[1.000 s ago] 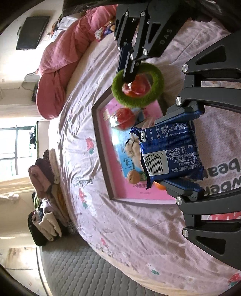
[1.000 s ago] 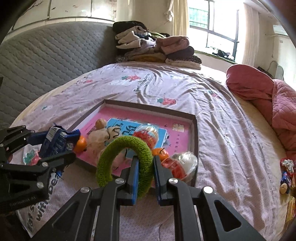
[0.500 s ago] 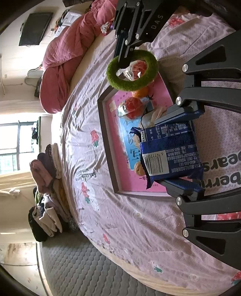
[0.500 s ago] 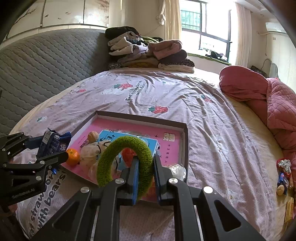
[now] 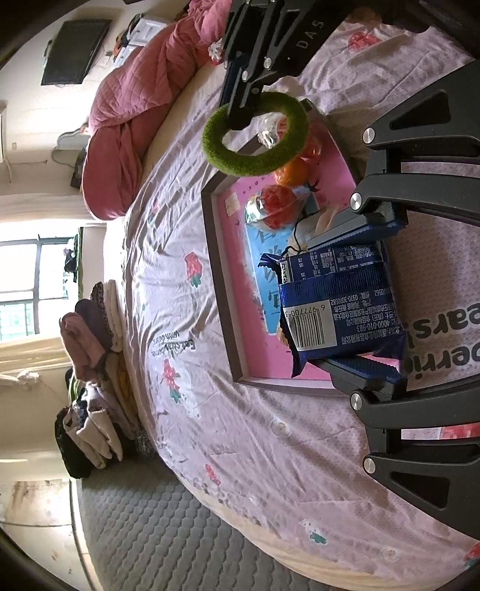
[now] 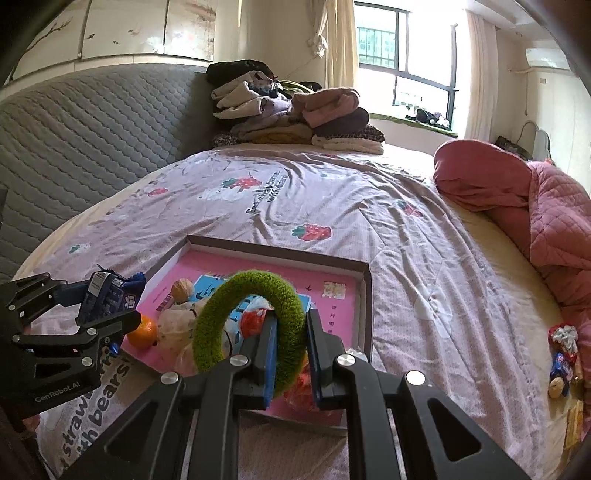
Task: Organize objects
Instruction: 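Lift the blue packet and green ring and carry both over the tray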
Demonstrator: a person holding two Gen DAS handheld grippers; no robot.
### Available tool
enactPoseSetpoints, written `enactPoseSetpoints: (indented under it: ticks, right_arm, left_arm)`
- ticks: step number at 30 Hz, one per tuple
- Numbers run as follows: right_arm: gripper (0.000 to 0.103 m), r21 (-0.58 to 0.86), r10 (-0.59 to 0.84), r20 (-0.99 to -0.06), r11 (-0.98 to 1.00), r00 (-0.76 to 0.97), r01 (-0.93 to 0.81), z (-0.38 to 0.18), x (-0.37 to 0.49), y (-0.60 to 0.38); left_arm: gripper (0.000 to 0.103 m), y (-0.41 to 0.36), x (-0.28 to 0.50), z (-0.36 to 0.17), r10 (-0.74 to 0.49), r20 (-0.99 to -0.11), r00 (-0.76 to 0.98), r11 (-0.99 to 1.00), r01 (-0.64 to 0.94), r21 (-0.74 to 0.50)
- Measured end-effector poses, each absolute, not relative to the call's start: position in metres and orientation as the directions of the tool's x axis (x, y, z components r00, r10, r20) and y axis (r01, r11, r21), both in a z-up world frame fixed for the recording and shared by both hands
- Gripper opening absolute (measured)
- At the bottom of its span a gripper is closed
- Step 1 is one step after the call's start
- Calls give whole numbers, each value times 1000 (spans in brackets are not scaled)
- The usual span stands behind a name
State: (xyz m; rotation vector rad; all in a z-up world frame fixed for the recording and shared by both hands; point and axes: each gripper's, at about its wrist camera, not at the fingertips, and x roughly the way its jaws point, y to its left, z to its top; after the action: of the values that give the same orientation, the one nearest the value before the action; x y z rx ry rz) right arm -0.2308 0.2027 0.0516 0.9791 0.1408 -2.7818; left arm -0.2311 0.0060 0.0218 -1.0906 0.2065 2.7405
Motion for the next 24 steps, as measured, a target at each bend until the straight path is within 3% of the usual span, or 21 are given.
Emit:
enactPoseSetpoints:
  ticks: [24]
  right_arm:
    - [15,-112,-16,-649,-987,-760,116,26,-297,220]
  left_arm:
    - [53,-12,-307,8,75,-725,-685,-986,-158,47]
